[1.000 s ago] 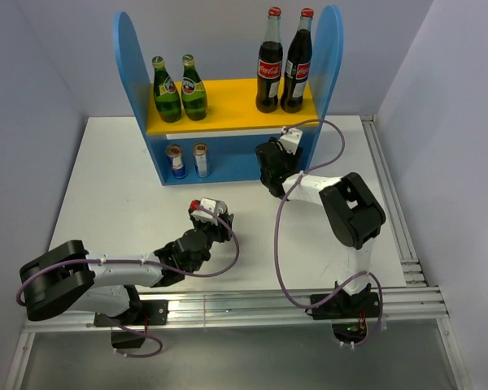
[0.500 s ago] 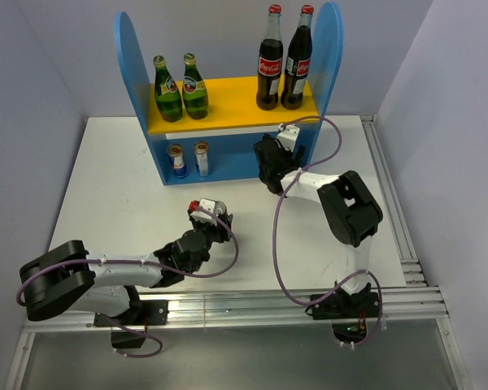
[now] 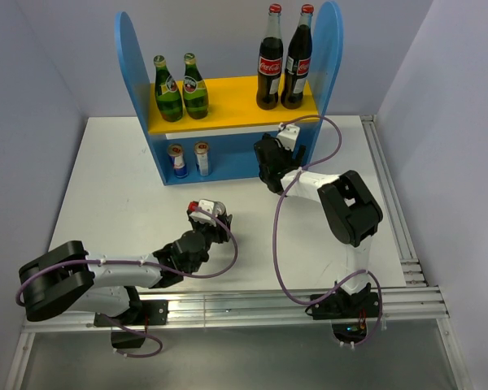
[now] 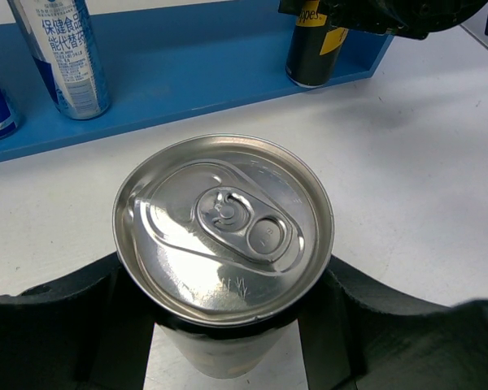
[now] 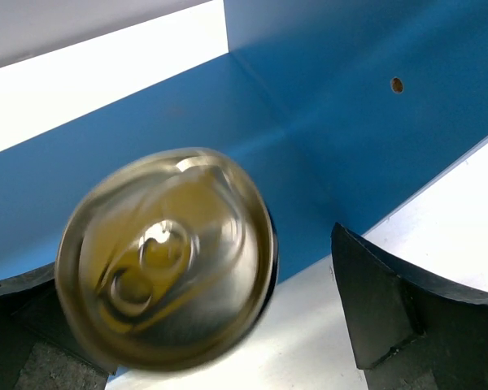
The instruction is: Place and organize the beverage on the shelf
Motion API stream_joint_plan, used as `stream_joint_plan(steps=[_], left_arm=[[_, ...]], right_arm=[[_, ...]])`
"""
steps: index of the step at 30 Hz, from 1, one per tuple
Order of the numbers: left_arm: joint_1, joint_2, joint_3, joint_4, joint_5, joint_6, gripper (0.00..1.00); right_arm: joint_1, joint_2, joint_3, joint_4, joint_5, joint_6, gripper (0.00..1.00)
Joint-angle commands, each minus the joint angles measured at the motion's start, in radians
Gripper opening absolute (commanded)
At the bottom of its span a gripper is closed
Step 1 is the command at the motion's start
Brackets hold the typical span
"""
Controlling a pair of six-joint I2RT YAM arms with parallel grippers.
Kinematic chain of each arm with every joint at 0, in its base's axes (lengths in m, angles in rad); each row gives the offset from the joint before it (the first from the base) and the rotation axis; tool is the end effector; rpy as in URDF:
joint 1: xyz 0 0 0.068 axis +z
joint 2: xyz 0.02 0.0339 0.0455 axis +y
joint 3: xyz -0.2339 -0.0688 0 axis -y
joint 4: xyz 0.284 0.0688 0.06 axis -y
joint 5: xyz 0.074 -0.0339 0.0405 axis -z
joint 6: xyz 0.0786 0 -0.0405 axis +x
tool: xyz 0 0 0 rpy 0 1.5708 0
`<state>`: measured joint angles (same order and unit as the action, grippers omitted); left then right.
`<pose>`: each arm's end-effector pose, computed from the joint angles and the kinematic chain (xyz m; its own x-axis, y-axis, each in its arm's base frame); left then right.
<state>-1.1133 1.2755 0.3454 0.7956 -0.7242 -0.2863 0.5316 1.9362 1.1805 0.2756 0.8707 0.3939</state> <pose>0.1799 -0.2475 0.1276 -0.1647 -0.1444 -0.9757 0.3497 0.9164 -0.1946 0.4287 0.1824 0.1233 -0.2686 0.1289 -0.9546 0.3911 0.9202 0.0142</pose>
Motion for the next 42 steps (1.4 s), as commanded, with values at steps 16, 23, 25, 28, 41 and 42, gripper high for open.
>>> stream_joint_plan(steps=[16,23,25,28,41,42], left_arm=[[0.0,-0.027,0.021,0.108,-0.024,-0.013,0.0],[0.0,-0.03,0.026,0.105,-0.023,-0.014,0.0],[0.0,-0.034,0.027,0.103,-0.021,-0.017,0.0],[0.0,-0.038,0.029,0.096,-0.02,-0.022,0.0],[0.0,-0.053,0.043,0.073,-0.05,-0.007,0.0],[0.001,-0.054,0.05,0.07,-0.049,-0.002,0.0]], right_arm=[[-0.004,-0.046,0.01,0.157,-0.13,-0.127,1.0],[-0.002,-0.111,-0.038,0.142,-0.127,-0.096,1.0],[0.005,-0.124,-0.047,0.14,-0.127,-0.092,1.0],[0.013,-0.151,-0.073,0.139,-0.13,-0.086,1.0],[0.091,-0.308,-0.171,0.056,-0.043,-0.03,1.0],[0.102,-0.339,-0.189,0.039,-0.026,0.009,1.0]])
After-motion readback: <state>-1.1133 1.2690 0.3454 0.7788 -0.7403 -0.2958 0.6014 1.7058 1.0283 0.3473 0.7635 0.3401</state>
